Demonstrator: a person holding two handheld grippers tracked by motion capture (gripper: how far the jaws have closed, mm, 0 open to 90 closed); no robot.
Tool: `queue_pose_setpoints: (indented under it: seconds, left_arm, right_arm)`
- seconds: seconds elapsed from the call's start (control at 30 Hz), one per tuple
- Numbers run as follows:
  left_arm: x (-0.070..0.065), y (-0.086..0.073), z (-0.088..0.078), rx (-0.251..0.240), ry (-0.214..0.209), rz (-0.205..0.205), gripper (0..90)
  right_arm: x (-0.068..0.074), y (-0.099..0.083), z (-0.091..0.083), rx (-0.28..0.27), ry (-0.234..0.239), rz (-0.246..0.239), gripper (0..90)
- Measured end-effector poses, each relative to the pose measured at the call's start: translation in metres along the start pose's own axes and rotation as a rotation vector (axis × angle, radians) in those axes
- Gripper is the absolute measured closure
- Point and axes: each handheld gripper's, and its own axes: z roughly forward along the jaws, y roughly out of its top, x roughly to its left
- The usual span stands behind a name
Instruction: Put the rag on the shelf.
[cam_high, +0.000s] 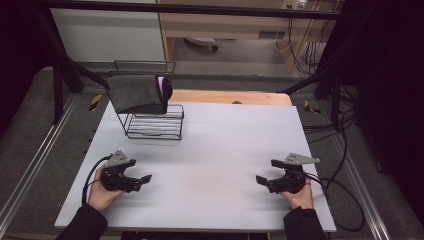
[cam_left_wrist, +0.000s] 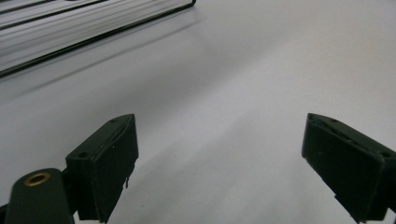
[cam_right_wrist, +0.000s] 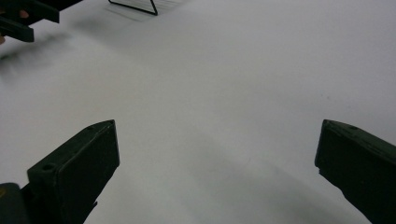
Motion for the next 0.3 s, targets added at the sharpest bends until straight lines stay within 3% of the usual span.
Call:
queue_pose_setpoints:
  seconds: [0.3]
  left_arm:
    - [0.0002,-0.0017,-0.0026,-0.006,-0.001,0.006,10.5]
  right_arm:
    - [0.0006,-0.0053,0.0030,0.033,-0.015,0.003,0.6]
